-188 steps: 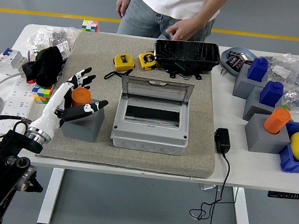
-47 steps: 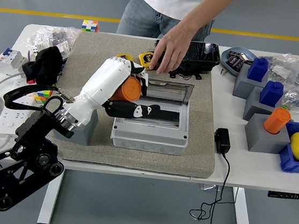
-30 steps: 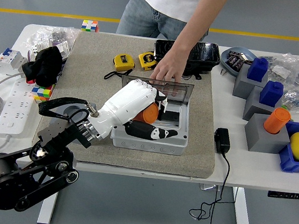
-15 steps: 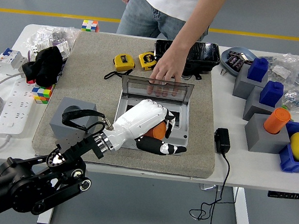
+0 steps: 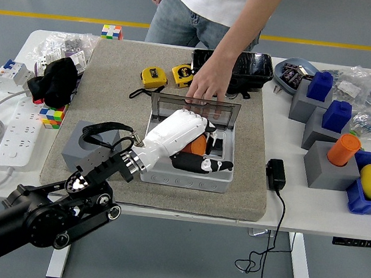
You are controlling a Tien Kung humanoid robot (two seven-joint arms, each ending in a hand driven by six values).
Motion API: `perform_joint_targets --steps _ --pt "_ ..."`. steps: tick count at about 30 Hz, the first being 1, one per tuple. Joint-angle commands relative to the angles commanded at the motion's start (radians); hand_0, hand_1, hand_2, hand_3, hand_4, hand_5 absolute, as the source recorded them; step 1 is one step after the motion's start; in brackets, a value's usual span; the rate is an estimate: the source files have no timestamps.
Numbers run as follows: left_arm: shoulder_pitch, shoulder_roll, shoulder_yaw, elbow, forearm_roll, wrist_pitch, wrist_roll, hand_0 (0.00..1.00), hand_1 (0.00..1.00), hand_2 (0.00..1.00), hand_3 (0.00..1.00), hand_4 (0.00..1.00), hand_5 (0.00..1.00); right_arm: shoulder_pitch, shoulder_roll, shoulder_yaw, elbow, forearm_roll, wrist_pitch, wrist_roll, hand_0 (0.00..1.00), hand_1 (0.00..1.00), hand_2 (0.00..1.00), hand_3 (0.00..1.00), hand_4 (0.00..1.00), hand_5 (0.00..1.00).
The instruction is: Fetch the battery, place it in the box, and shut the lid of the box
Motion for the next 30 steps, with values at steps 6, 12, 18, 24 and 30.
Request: perform_joint_targets --steps 6,12,18,24,30 --pt "-0.016 -0.02 -0.016 0.045 0.002 0.005 -0.006 0.024 0.002 0.002 0.002 0.856 0.801 0.002 0.0 -0.001 0.0 0.0 0.0 -0.001 0.789 0.735 0.747 0.794 0.998 0.998" --pt "-0.021 -0.043 -0.038 0.075 0.012 0.008 -0.007 0.024 0.002 0.002 0.002 0.843 0.798 0.002 0.0 -0.003 0.0 0.002 0.0 -0.001 0.789 0.735 0.746 0.793 0.998 0.998" --pt "-0.025 -0.055 -0.036 0.088 0.016 0.009 -0.006 0.024 0.002 0.002 0.002 0.827 0.793 0.002 0.0 -0.005 0.0 0.002 0.0 -0.002 0.789 0.735 0.746 0.793 0.998 0.998" --pt "-0.033 -0.071 -0.02 0.104 0.017 0.011 -0.006 0.024 0.002 0.002 0.002 0.827 0.793 0.003 -0.001 -0.009 0.0 0.001 0.0 -0.002 0.789 0.735 0.746 0.793 0.998 0.998" --pt "-0.046 -0.086 -0.019 0.124 0.029 0.018 -0.005 0.026 0.002 0.002 0.002 0.825 0.808 0.002 -0.003 -0.011 0.0 0.0 0.0 -0.004 0.789 0.735 0.746 0.793 0.998 0.998"
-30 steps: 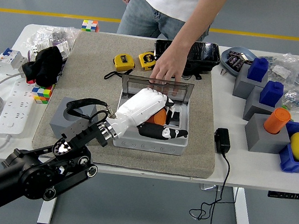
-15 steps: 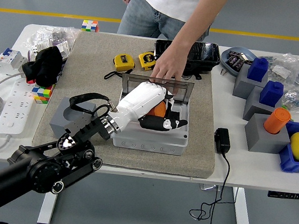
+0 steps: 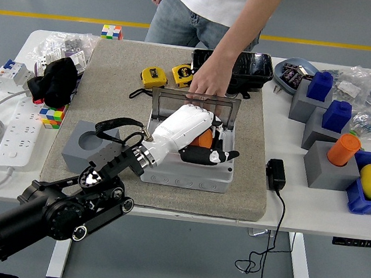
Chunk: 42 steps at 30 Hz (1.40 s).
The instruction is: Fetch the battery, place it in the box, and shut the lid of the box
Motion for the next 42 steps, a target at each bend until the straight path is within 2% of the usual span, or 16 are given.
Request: perform_joint_targets --steps 6,18,19,24,25,42 --pt "-0.013 -0.005 0.006 0.027 0.043 0.009 0.013 0.026 0.002 0.002 0.002 0.825 0.811 -0.001 0.001 -0.001 0.0 -0.003 0.001 -0.001 0.789 0.735 0.746 0.793 0.998 0.998" --pt "-0.022 -0.005 -0.001 0.044 0.044 0.006 0.013 0.027 0.002 0.002 0.002 0.825 0.814 0.003 0.001 -0.001 0.0 0.0 0.001 -0.001 0.789 0.735 0.746 0.794 0.998 0.998" --pt "-0.021 -0.005 -0.002 0.043 0.044 0.005 0.013 0.028 0.002 0.002 0.002 0.839 0.852 0.004 0.001 -0.001 0.0 0.0 0.0 -0.001 0.789 0.736 0.746 0.794 0.998 0.998" --pt "-0.021 -0.005 -0.001 0.041 0.035 0.002 0.005 0.028 0.002 0.002 0.002 0.839 0.852 0.004 0.002 -0.001 0.0 -0.001 0.001 -0.002 0.789 0.736 0.746 0.794 0.998 0.998" --pt "-0.021 -0.005 -0.001 0.042 0.033 0.004 0.003 0.036 0.002 0.002 0.002 0.86 0.933 0.004 0.002 -0.001 0.0 -0.001 0.001 -0.001 0.789 0.735 0.746 0.793 0.998 0.998" --pt "-0.042 -0.005 0.006 0.077 0.024 0.006 -0.008 0.04 0.002 0.004 0.002 0.864 0.935 0.007 0.001 -0.005 0.0 0.0 0.001 -0.002 0.789 0.735 0.746 0.794 0.998 0.998"
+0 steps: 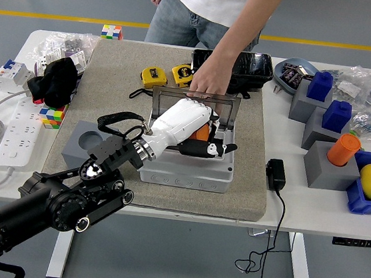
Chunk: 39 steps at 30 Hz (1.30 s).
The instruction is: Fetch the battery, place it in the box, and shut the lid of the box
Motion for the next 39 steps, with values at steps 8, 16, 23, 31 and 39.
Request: perform_joint_targets --steps 8,16,23,31,39 --pt "0.002 0.0 -0.002 0.005 -0.005 -0.004 -0.01 0.067 0.002 0.044 0.018 0.875 0.977 0.001 0.0 0.0 0.0 0.0 0.0 0.0 0.788 0.735 0.746 0.793 0.998 0.998" --pt "0.007 0.0 -0.007 0.004 -0.013 -0.016 -0.031 0.121 0.082 0.114 0.081 0.878 0.998 0.0 -0.001 -0.004 0.0 0.002 0.0 0.0 0.789 0.735 0.746 0.793 0.998 0.998" --pt "0.011 0.0 -0.007 -0.001 -0.026 -0.02 -0.064 0.229 0.186 0.217 0.226 0.89 0.998 -0.001 -0.001 -0.006 0.0 0.003 0.0 -0.001 0.789 0.735 0.746 0.793 0.998 0.998" --pt "0.012 0.0 -0.014 -0.001 -0.024 -0.039 -0.068 0.877 0.725 0.659 0.656 0.934 0.998 -0.002 -0.002 -0.008 0.0 0.004 0.0 -0.001 0.788 0.735 0.745 0.794 0.998 0.998" --pt "0.013 0.0 -0.016 -0.007 -0.019 -0.03 -0.073 0.932 0.798 0.718 0.677 0.927 0.998 0.0 -0.001 -0.006 0.0 0.004 0.0 -0.001 0.788 0.735 0.746 0.793 0.998 0.998"
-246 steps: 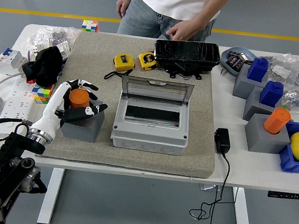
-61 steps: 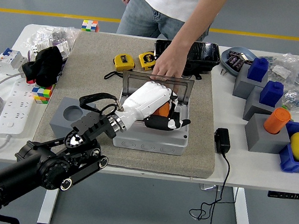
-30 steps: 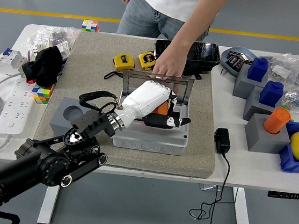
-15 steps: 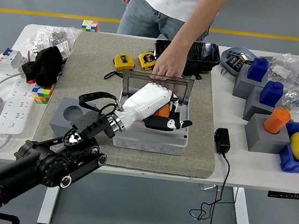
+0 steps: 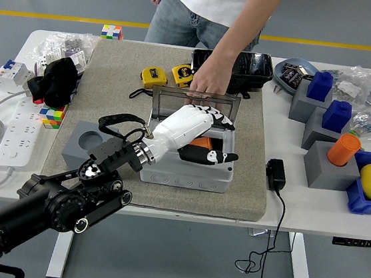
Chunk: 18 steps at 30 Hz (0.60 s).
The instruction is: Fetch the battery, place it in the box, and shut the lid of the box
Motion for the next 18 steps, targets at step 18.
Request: perform_joint_targets --steps 18 --pt "0.047 0.08 0.011 -0.404 -0.174 -0.453 0.223 0.568 0.607 0.59 0.584 0.976 0.998 -0.004 0.004 0.006 0.0 0.007 -0.002 0.002 0.788 0.735 0.746 0.793 0.998 0.998"
